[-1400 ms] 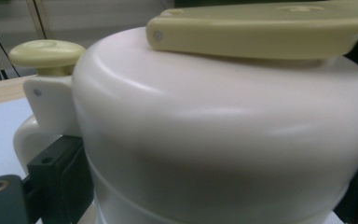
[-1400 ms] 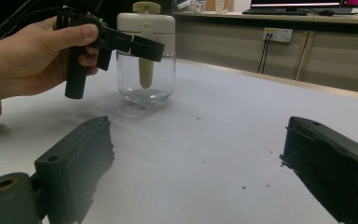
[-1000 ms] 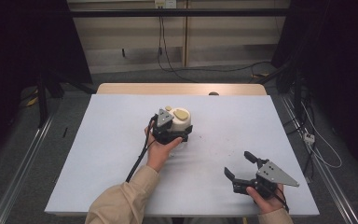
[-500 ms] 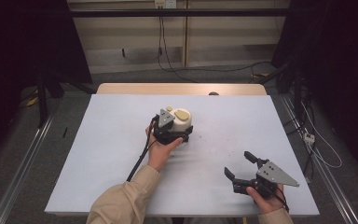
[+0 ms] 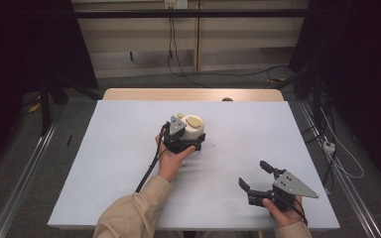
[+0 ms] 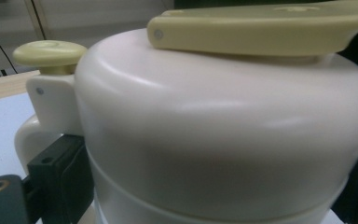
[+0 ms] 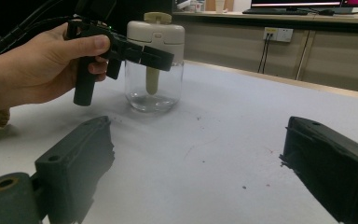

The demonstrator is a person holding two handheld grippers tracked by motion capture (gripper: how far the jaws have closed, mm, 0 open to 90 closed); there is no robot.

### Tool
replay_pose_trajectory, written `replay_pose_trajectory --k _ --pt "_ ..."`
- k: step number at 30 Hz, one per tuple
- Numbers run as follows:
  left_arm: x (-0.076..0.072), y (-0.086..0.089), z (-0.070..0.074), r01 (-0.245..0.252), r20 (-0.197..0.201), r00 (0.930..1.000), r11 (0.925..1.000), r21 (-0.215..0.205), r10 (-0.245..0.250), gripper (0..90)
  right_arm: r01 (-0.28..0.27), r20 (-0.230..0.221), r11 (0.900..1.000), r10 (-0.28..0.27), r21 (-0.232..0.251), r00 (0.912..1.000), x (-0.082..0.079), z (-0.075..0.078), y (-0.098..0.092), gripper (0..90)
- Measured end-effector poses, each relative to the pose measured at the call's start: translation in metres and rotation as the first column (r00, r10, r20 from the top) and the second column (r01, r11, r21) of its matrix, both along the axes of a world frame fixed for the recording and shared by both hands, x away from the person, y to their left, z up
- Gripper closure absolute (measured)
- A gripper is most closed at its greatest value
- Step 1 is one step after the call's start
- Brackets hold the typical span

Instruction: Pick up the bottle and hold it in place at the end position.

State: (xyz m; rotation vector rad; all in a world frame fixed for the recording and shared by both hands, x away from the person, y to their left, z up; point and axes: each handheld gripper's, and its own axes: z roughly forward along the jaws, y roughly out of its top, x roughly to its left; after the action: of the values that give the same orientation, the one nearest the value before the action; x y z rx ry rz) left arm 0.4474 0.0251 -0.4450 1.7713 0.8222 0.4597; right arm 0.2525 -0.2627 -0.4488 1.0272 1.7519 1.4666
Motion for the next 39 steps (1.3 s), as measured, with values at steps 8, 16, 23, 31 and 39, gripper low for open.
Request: replay_pose_trajectory --k 8,16,23,31,39 --pt "0.000 -0.002 0.001 0.005 0.002 1.0000 1.0000 -0.004 -0.005 5.7 0.000 0.000 1.000 0.000 0.001 1.0000 0.000 0.000 0.000 7.6" --pt "0.000 -0.005 -0.001 0.004 0.002 1.0000 1.0000 0.003 -0.004 5.8 -0.004 0.002 1.000 0.004 -0.005 1.0000 0.000 0.000 -0.001 7.7" --pt "0.001 -0.004 -0.002 0.010 0.006 0.9999 0.9999 0.004 -0.010 5.7 -0.003 -0.003 1.000 0.003 0.000 1.0000 0.000 -0.001 0.000 7.6" --pt "0.002 -0.001 -0.005 0.040 0.024 0.9989 0.9992 0.003 -0.040 5.3 -0.003 0.003 1.000 0.003 -0.014 1.0000 0.003 0.000 0.001 7.6" --pt "-0.003 0.003 -0.011 0.055 0.042 0.9976 0.9985 -0.006 -0.055 5.0 -0.001 -0.008 1.000 0.001 -0.026 1.0000 0.014 0.002 0.006 6.1"
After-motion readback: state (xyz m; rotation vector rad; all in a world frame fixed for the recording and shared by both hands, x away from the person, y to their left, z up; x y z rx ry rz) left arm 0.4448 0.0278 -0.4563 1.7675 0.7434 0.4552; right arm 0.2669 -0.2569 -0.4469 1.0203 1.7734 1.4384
